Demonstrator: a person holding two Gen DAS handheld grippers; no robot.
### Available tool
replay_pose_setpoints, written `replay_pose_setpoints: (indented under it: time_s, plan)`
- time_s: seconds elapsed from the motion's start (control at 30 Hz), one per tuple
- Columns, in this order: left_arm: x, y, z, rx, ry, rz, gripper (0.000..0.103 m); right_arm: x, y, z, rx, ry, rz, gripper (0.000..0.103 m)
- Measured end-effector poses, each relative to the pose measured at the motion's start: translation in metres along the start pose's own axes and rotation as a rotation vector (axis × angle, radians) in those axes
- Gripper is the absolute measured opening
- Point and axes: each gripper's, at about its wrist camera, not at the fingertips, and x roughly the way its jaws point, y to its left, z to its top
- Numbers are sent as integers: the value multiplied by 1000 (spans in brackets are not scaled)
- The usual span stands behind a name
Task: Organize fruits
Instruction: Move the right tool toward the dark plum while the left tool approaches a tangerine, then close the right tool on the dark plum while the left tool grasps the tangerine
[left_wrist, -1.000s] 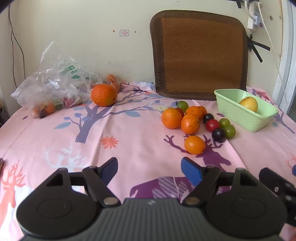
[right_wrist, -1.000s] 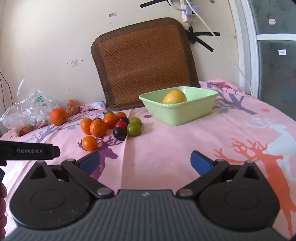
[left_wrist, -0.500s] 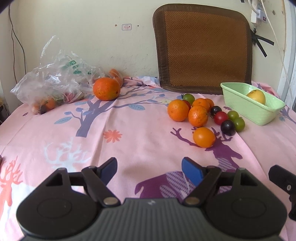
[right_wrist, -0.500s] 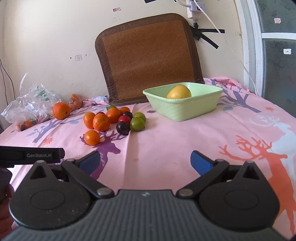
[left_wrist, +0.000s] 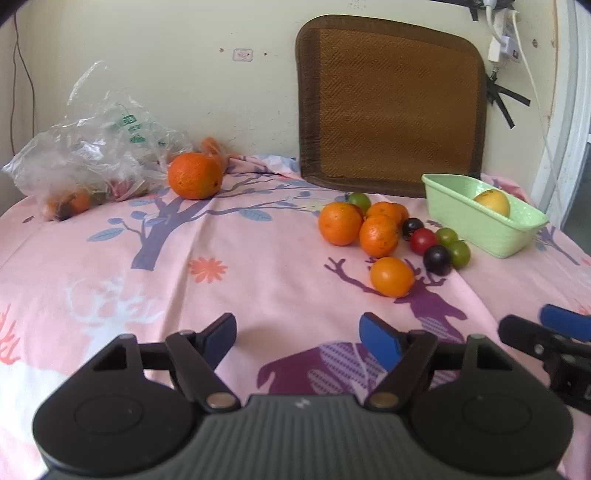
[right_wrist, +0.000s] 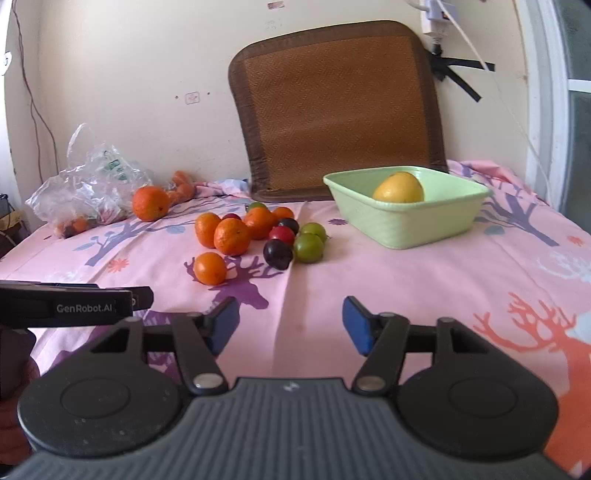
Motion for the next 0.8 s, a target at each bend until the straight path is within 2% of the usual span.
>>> replay_pose_setpoints:
  time_s: [0.07, 0.13, 0.23, 0.33, 0.63, 0.73, 0.77, 0.8]
  plan:
    - [1, -5, 6, 16, -8, -42, 69, 11, -3, 8, -13, 15, 26, 41]
    - [3, -12, 13, 37, -16, -67, 67, 22, -5, 16, -41, 16, 24, 37]
    - [13, -30, 23, 108, -30, -64, 64, 36, -8, 24, -76, 35, 40, 23]
    - [30, -45, 30, 155, -2, -67, 55, 44, -10, 31, -102, 43, 89, 23]
    - [57, -56, 32, 135, 73, -147, 48, 57, -21, 46, -184, 29, 151, 22]
    - [55, -54, 30, 126, 66, -160, 49, 57, -17, 46, -243, 13, 173, 22]
    - [56, -55, 30, 131, 66, -154, 46, 58, -15, 45, -263, 12, 174, 22]
    - [56, -55, 30, 140, 59, -142, 36, 59, -13, 45, -287, 11, 172, 22]
